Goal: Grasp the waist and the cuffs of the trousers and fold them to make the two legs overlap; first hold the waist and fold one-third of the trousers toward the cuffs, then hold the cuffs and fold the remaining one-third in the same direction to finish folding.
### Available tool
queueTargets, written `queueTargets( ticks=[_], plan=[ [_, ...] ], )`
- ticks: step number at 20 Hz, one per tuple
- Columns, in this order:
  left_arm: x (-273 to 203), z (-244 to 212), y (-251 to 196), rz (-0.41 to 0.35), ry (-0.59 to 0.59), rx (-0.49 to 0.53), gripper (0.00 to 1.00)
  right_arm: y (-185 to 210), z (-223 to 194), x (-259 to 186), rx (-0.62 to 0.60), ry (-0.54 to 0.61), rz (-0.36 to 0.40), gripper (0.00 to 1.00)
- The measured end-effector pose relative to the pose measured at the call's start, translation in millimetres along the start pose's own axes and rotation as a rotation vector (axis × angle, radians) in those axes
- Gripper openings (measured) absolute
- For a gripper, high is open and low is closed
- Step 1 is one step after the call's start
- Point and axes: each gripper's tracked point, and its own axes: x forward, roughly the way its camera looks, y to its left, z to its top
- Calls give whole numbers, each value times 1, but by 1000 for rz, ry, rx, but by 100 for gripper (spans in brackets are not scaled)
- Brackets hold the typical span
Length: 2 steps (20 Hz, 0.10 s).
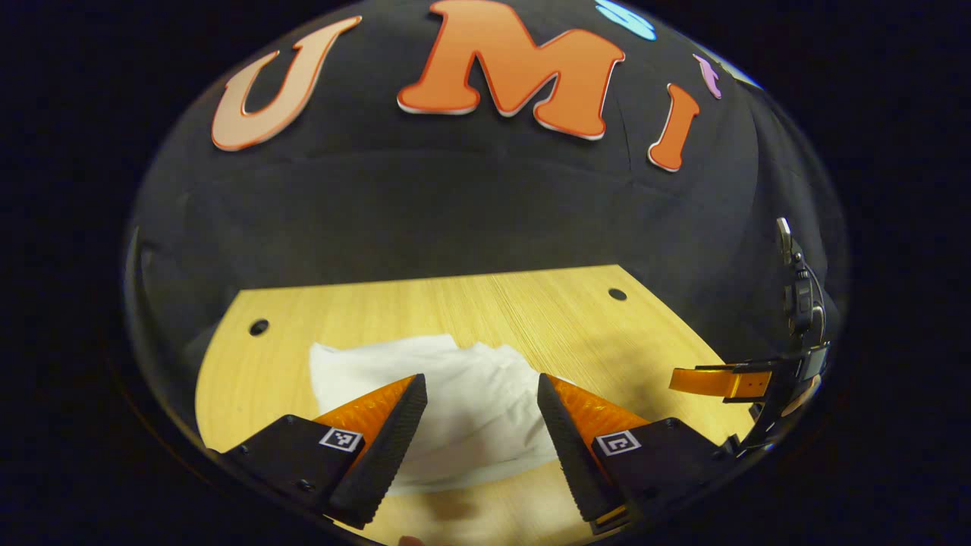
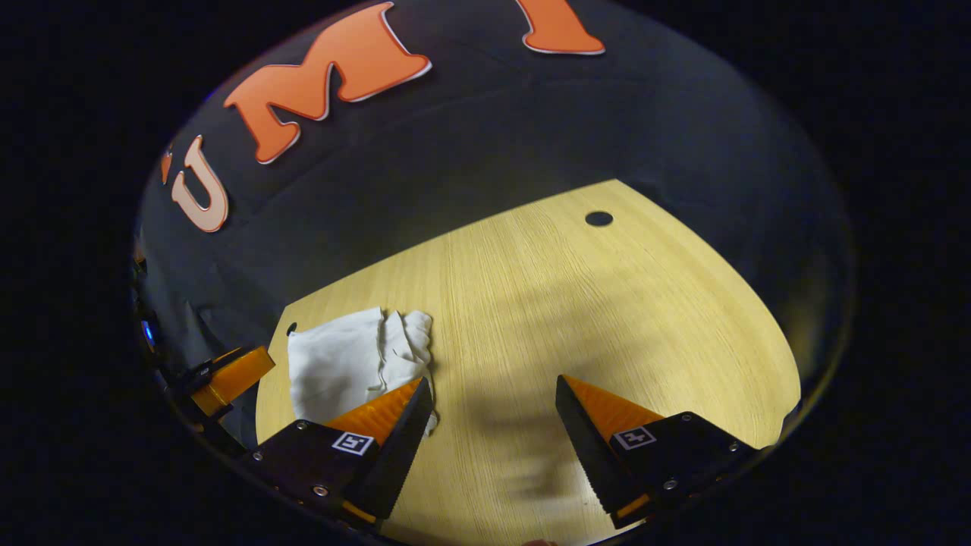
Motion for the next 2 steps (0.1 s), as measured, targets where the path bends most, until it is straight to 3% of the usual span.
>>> queueTargets(
  ticks=[1, 2],
  plan=[
    [4, 2, 2, 31, -54, 22, 100, 7, 12, -5, -28, -40, 8, 98],
    [2, 5, 0, 49, -104, 35, 96, 15, 22, -9, -56, -83, 17, 98]
  ],
)
